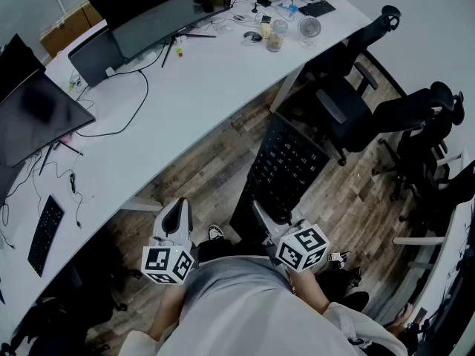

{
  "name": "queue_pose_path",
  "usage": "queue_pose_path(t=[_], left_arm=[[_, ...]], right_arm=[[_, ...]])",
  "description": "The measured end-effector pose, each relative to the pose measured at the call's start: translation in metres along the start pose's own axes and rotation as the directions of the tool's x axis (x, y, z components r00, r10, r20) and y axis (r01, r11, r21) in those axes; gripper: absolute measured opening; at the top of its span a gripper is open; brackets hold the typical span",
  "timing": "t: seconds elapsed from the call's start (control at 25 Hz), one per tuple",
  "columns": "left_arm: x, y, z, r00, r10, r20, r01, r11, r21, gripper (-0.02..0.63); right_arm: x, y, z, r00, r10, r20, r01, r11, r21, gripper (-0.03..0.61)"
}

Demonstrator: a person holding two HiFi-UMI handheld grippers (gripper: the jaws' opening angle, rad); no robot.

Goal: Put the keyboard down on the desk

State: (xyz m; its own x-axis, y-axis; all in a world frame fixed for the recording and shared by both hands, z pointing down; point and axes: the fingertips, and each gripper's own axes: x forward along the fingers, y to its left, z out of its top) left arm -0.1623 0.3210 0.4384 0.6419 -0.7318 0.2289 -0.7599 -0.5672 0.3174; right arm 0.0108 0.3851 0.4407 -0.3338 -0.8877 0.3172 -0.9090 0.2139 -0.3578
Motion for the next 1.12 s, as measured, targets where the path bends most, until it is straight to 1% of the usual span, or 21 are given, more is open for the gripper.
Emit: queue_pose_path(t=[0.16, 0.44, 0.6, 0.84, 0.92, 1.0, 1.12], left_arm=[[-0.003, 0.002, 0.003, 1.0, 0.0, 0.0, 0.0, 1.0, -0.004, 0.0], [-0.005, 0.001, 0.004, 1.0, -0.019, -0.006, 0.019, 1.0, -0.012, 0.0], [-0.002, -0.002, -0.001, 0.999, -0.034, -0.029, 0.033, 0.999, -0.018, 0.0], [0.01, 0.006, -0.019, 0.995, -0.046, -0.09, 0.043, 0.999, -0.034, 0.0], [0.015, 0.006, -0.015, 0.997, -0.025, -0.077, 0.023, 0.999, -0.025, 0.0], [0.023, 0.011, -0.008, 0.998, 0.019, -0.054, -0.02, 1.0, -0.012, 0.0], [0.039, 0.018, -0.003, 0.997, 0.051, -0.065, -0.051, 0.999, -0.007, 0.0]], right_arm=[[0.0, 0.008, -0.001, 1.0, 0.004, -0.001, -0.004, 1.0, 0.008, 0.092], [-0.001, 0.016, 0.005, 1.0, -0.008, -0.009, 0.008, 1.0, -0.021, 0.092], [-0.002, 0.01, 0.003, 0.999, -0.037, -0.001, 0.037, 0.999, 0.006, 0.094], [0.009, -0.002, -0.007, 0.999, -0.036, -0.001, 0.036, 0.997, 0.066, 0.094], [0.012, -0.012, -0.006, 0.999, -0.04, -0.003, 0.04, 0.996, 0.075, 0.094], [0.017, -0.024, -0.002, 0.998, -0.055, -0.007, 0.055, 0.995, 0.081, 0.095], [0.027, -0.039, 0.005, 0.998, -0.065, -0.011, 0.065, 0.994, 0.085, 0.095]])
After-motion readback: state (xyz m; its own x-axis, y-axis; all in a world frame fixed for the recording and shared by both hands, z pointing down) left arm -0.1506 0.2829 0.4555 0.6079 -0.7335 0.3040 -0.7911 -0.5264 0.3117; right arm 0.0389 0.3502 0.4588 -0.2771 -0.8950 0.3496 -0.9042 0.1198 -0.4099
